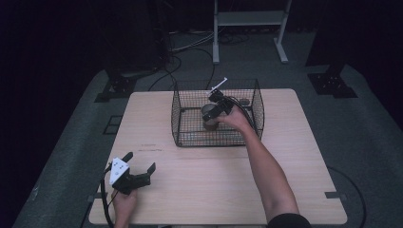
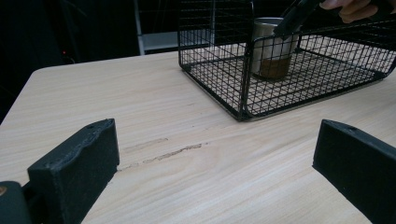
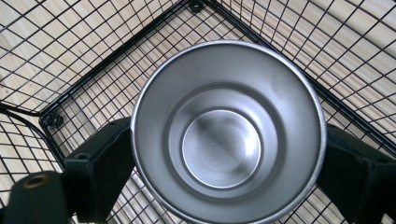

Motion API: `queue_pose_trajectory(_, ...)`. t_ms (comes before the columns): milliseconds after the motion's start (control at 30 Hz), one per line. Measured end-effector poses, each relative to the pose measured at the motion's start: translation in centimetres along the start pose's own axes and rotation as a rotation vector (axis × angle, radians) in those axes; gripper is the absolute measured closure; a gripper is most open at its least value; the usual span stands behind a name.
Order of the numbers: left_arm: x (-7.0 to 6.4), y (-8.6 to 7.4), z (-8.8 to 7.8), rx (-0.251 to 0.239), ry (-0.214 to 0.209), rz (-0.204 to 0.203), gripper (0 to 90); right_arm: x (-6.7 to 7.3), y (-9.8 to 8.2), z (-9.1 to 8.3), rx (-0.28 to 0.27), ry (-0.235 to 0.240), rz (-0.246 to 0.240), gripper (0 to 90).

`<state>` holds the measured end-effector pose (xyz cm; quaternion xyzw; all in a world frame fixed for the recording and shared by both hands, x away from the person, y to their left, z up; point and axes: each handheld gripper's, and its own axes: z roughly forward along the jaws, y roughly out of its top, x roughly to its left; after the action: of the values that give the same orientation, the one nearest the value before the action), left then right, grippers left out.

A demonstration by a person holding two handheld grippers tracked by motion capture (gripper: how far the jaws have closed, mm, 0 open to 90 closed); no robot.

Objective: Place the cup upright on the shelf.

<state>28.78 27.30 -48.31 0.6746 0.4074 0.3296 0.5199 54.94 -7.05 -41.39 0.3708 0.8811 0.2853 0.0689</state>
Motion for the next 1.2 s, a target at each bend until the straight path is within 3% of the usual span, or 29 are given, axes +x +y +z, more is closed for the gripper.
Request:
queue_pose_trajectory(433,0.1,-0.1,0.0,-0.003,-0.016,0.000,0.0,-0.1,0.2,-2.0,-0.079,-0.009,0.014,9.9)
queue_pose_trajectory(700,0.1,-0.1,-0.1,0.005,-0.023,0.013,0.0,0.3,0.3,-4.5,-0.163,0.083,0.044,11.7)
queue_pose_trajectory(933,0.2,-0.1,-0.2,0.001,-0.042,0.004,0.0,1.5,0.2,-7.0,-0.197,0.101,-0.006,12.2)
queue_pose_trajectory(1067,0.2,-0.1,-0.2,0.003,-0.038,-0.003,0.0,1.8,-0.1,-7.7,-0.197,0.118,-0.007,12.2)
queue_pose_trajectory(1200,0.3,-0.1,-0.3,0.004,-0.044,-0.010,0.0,2.2,-1.3,-8.9,-0.221,0.144,-0.025,12.4)
